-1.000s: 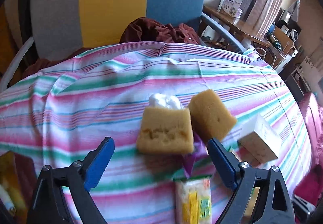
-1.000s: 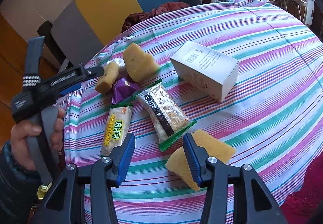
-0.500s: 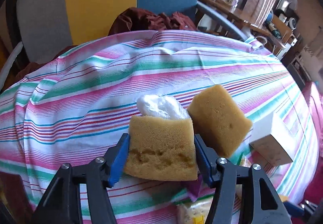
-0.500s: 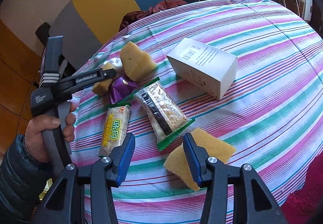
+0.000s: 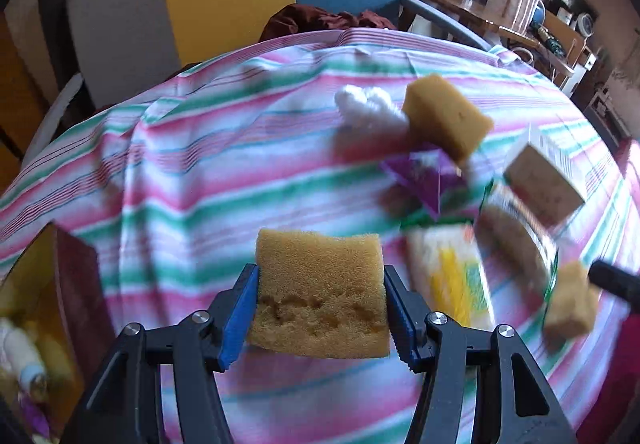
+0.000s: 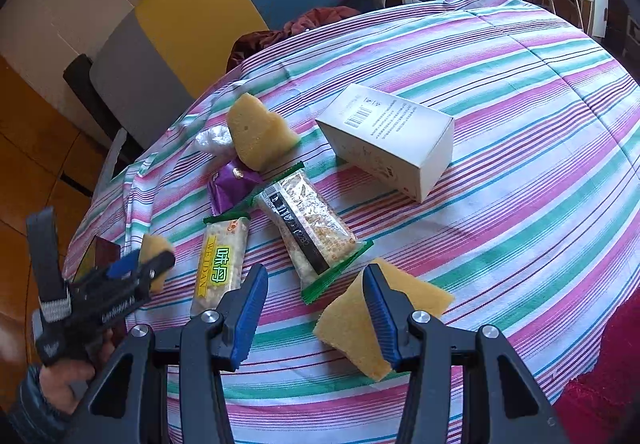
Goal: Organize objects
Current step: 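Move both tools back to the items and grasp a yellow sponge cake with the left tool, then lift the yellow sponge cake with the left tool while the right tool grasps the WEIDAN cracker pack, then carry the sponge cake into the gold tray and open the left tool, then carry the WEIDAN cracker pack into the gold tray and release it with the right tool, then move both tools back to the items and grasp the plastic-wrapped bundle with the left tool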
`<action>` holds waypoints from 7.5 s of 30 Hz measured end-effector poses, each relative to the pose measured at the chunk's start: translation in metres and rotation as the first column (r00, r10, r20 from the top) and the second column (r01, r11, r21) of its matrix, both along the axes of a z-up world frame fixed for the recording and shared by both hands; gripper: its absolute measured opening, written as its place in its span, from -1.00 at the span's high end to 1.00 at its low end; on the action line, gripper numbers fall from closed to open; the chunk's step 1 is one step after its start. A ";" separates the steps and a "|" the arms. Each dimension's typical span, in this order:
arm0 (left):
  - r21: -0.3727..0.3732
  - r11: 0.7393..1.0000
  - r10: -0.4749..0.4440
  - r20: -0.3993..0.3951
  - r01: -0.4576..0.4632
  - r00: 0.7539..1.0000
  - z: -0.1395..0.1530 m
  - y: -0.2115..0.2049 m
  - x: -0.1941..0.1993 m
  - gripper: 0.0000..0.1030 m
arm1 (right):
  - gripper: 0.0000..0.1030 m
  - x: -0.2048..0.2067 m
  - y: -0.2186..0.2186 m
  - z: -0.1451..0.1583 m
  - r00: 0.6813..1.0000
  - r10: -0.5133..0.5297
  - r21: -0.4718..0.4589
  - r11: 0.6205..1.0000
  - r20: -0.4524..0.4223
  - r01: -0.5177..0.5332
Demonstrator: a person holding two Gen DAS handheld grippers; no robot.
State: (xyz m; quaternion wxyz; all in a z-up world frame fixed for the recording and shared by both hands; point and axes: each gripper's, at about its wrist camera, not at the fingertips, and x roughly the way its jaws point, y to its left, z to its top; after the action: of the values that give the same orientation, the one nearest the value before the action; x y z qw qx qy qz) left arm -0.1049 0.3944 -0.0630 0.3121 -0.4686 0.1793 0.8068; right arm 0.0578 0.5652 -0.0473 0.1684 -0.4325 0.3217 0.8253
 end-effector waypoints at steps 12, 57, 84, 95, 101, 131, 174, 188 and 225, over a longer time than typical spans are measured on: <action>-0.042 0.999 0.000 -0.040 -0.001 0.999 -0.019 -0.007 0.017 -0.23 | 0.03 0.002 -0.001 0.001 1.000 -0.016 0.019 1.000 0.002 0.016; 0.041 0.998 0.054 -0.059 -0.051 0.997 -0.024 -0.020 0.023 -0.18 | 0.03 -0.021 -0.037 -0.005 0.983 0.139 0.094 0.984 0.120 -0.151; 0.260 0.945 0.215 -0.045 -0.197 0.976 0.072 -0.217 0.066 -0.17 | 0.05 -0.119 -0.098 -0.049 0.944 0.241 0.166 0.945 0.225 -0.280; 0.170 0.879 0.442 0.062 -0.445 0.895 0.039 -0.334 0.033 -0.17 | 0.05 -0.120 -0.103 -0.049 0.932 0.260 0.216 0.924 0.250 -0.316; 0.102 0.871 0.475 0.081 -0.481 0.876 0.017 -0.342 0.023 -0.20 | 0.05 -0.121 -0.106 -0.049 0.931 0.264 0.219 0.921 0.252 -0.321; 0.090 0.834 0.552 -0.155 -0.545 0.819 0.046 -0.353 0.051 -0.48 | 0.10 -0.107 -0.115 -0.037 0.934 0.281 0.213 0.921 0.222 -0.328; 0.176 0.747 0.663 -0.127 -0.641 0.738 0.045 -0.442 0.056 -0.50 | 0.09 -0.238 -0.420 -0.031 0.737 0.583 0.121 0.751 0.341 -0.650; 0.176 0.743 0.668 -0.121 -0.646 0.734 0.043 -0.444 0.056 -0.50 | 0.02 -0.218 -0.411 -0.023 0.726 0.675 -0.108 0.738 0.129 -0.666; 0.139 0.896 0.444 -0.248 -0.422 0.861 0.079 -0.331 0.068 -0.51 | 0.02 -0.088 -0.217 0.051 0.898 0.433 0.355 0.829 0.080 -0.432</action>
State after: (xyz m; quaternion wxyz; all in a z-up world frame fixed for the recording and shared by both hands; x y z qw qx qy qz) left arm -0.0364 0.0636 0.0157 0.1135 -0.3684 0.0784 0.9194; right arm -0.0306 0.3480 0.0037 0.0538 -0.4537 0.0575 0.8877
